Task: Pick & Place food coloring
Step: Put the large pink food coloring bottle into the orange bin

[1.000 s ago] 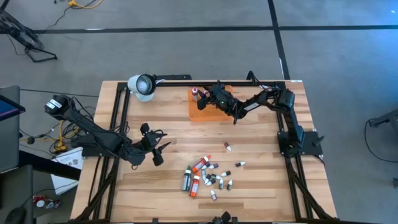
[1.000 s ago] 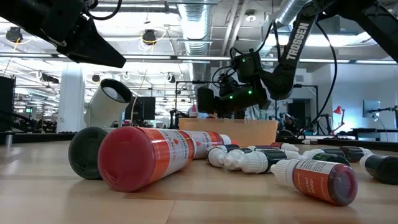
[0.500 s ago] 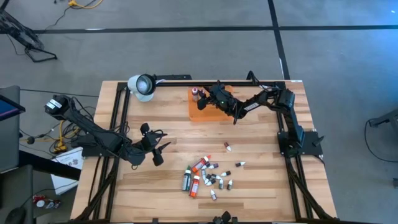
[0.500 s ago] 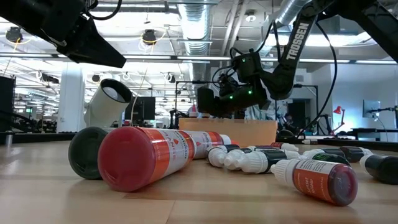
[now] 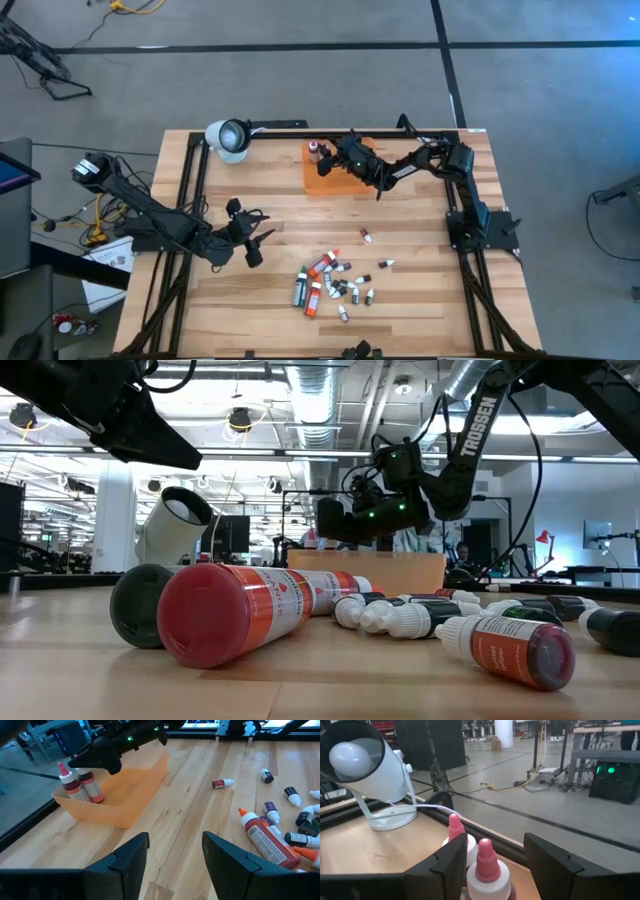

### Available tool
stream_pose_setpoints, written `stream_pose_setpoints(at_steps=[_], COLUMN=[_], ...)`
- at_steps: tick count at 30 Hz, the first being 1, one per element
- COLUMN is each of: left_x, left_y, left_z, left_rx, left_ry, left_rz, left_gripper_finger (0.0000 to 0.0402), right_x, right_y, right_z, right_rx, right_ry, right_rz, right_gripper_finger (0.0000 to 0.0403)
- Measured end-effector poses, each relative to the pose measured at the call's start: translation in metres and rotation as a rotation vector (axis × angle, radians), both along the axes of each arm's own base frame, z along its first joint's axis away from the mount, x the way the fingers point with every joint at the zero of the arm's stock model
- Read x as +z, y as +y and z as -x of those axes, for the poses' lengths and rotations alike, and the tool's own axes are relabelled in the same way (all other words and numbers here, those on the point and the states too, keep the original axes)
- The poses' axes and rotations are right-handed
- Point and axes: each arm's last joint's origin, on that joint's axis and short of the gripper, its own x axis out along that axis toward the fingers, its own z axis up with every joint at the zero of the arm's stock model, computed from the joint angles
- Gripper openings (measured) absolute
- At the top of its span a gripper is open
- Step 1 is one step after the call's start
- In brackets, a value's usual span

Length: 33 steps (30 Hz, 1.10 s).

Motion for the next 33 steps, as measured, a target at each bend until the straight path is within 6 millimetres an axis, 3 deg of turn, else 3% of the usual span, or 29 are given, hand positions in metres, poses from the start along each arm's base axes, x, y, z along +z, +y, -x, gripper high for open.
stream_pose_setpoints(at_steps=[33], left_x=[0.0002], left_y=[-0.0001], left_z=[-0.0002], left_rx=[0.001], left_ry=[-0.004], left_rz=[0.003], left_gripper_finger=[0.0185], right_x=[0.0002], right_y=[-0.0091], right_z=[0.0050], right_rx=[-0.021], right_ry=[0.029], right_rz=[-0.002], right_gripper_finger=[0.0178])
